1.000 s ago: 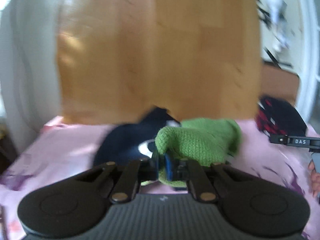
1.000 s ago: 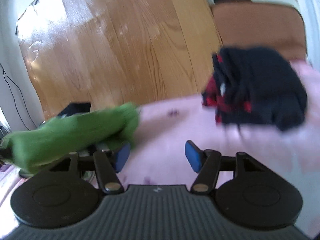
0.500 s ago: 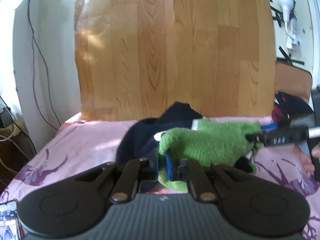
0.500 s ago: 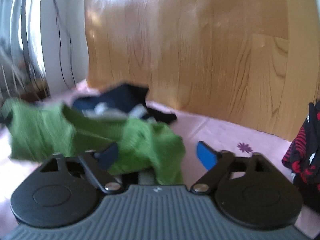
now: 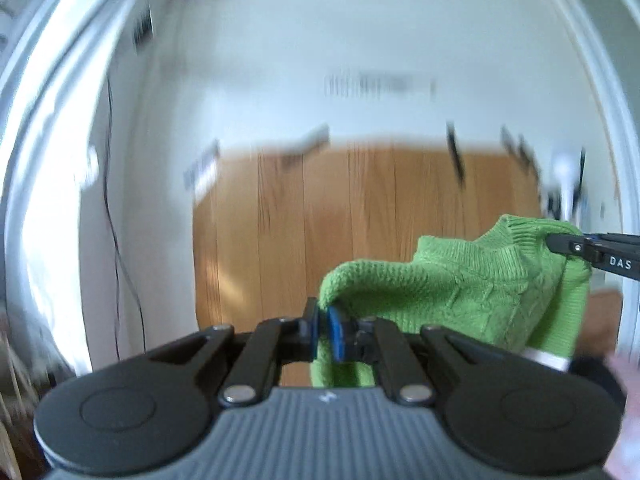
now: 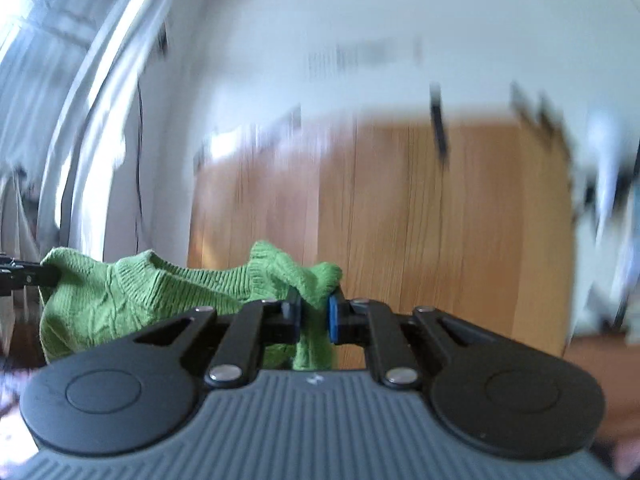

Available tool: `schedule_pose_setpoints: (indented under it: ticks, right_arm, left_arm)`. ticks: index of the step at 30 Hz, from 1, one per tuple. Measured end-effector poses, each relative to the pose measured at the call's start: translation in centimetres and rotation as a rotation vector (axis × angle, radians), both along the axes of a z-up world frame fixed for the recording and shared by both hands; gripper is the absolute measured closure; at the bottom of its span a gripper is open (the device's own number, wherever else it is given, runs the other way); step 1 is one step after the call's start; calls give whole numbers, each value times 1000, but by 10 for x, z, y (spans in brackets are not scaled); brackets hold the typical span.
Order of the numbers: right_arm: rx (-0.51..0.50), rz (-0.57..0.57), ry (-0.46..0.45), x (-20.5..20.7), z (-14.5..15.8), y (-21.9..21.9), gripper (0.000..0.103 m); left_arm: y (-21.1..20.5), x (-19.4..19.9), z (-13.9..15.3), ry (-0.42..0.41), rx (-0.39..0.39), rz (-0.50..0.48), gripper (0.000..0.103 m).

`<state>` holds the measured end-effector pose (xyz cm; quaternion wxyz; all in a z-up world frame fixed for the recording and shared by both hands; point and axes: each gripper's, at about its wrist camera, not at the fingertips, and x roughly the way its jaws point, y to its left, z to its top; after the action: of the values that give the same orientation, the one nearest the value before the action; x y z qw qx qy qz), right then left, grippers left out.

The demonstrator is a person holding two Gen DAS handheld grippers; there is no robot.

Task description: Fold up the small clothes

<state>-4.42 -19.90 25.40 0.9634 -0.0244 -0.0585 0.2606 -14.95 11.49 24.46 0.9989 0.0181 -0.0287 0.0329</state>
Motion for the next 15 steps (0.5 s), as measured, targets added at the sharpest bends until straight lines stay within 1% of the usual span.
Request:
schedule_pose_setpoints:
  ticks: [2,5,7,8,9,10,12,13,15]
  right_arm:
    - [22,-9,-88,-13,34,-4,89]
    - [39,-6,-189,-42,86,-11,89]
    - [22,-17,-241,-53,113,-12,89]
    - [11,-25,-255,-57,124,-12,89]
    - [3,-33,-257,-58,133,-11,89]
    - [-6,-40,-250,-50,135,-10,89]
    - [-28,-51,-215,-38,135,-11,89]
    - [-37,-53,-186,-36,133,-11,89]
    - [-55,-55,-95,-15,109,-13,89]
  left_arm:
    - [-3,-16,33,-88,1,18,97]
    - [-7,-36,77,-211,16,60,97]
    - [-7,-43,102,-259,17,62,97]
    - [-5,-44,113,-266,21,57,97]
    - [-4,-39,119,-261,24,57,97]
    - [-3,-32,122,-245,24,59,97]
    - [-3,-12,115,-192,29,61,97]
    - [-4,-1,109,-160,38,65,97]
    - [-7,27,88,-80,62,80,97]
